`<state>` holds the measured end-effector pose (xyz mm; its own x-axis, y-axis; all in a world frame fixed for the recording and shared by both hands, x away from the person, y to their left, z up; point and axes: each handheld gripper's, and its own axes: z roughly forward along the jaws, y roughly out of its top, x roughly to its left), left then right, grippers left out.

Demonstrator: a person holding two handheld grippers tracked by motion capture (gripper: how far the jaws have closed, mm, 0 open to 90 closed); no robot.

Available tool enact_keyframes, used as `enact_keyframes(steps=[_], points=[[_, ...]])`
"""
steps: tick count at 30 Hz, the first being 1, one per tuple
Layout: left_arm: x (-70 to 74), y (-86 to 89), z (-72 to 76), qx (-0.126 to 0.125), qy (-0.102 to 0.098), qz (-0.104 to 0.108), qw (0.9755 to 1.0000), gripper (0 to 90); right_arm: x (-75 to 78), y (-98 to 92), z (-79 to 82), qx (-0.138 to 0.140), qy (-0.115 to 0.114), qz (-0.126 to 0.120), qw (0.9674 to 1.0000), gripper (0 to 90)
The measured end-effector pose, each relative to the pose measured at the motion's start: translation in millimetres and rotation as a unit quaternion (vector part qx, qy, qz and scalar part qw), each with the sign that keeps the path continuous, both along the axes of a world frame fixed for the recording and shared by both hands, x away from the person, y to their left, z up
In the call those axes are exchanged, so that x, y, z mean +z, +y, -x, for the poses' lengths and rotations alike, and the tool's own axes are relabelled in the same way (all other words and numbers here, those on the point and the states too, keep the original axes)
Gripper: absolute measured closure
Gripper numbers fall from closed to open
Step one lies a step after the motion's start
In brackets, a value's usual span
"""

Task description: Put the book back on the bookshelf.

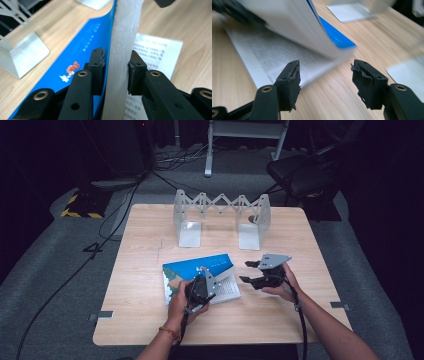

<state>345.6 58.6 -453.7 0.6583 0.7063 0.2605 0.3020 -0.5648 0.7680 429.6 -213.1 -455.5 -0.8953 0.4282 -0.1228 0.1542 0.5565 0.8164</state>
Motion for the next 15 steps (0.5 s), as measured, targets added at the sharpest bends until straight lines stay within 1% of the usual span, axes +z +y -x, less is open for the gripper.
enact_keyframes(steps=[2, 3, 4, 5, 6, 8, 9, 10, 11, 12, 13, 15], points=[[0.3, 1.2, 0.5, 0.004, -0.002, 0.012, 0.9999, 71.6, -1.7, -17.0, -4.5, -0.018, 0.011, 0.006, 0.9998, 38.0], [1.1, 2.3, -0.3, 0.001, -0.001, 0.015, 0.9999, 71.6, -2.3, -23.5, -6.2, -0.026, 0.015, 0.01, 0.9995, 38.1], [2.2, 2.5, -1.1, -0.001, -0.003, 0.022, 0.9997, 71.6, -2.8, -36.5, -9.9, -0.044, 0.022, 0.013, 0.9987, 38.2], [3.6, 2.0, -2.0, -0.002, -0.002, 0.031, 0.9995, 71.7, -3.0, -46.4, -13.5, -0.057, 0.029, 0.01, 0.9979, 38.4], [3.6, 2.0, -2.0, -0.002, -0.002, 0.031, 0.9995, 71.7, -3.0, -46.4, -13.5, -0.057, 0.029, 0.01, 0.9979, 38.4], [6.3, -2.7, -3.3, -0.02, -0.006, 0.038, 0.999, 71.8, -4.0, -60.0, -18.9, -0.077, 0.034, 0.011, 0.9964, 39.3], [7.5, -10.0, -4.9, -0.039, -0.007, 0.038, 0.9985, 71.8, -5.2, -64.2, -21.0, -0.081, 0.037, 0.012, 0.9959, 39.2], [7.0, -14.1, -5.5, -0.048, -0.007, 0.039, 0.9981, 71.9, -9.2, -69.6, -21.7, -0.088, 0.049, 0.02, 0.9947, 38.7], [6.1, -19.8, -6.9, -0.063, -0.007, 0.04, 0.9972, 71.8, -11.6, -71.7, -21.5, -0.087, 0.055, 0.025, 0.9944, 38.7], [6.1, -19.8, -6.9, -0.063, -0.007, 0.04, 0.9972, 71.9, -14.2, -74.3, -20.7, -0.083, 0.057, 0.032, 0.9945, 38.8], [3.4, -35.4, -10.2, -0.094, -0.007, 0.037, 0.9949, 71.8, -16.4, -76.7, -18.6, -0.082, 0.047, 0.042, 0.9946, 39.4], [1.4, -47.1, -13.0, -0.119, -0.009, 0.034, 0.9923, 71.7, -20.3, -82.2, -15.3, -0.073, 0.051, 0.059, 0.9943, 39.2]])
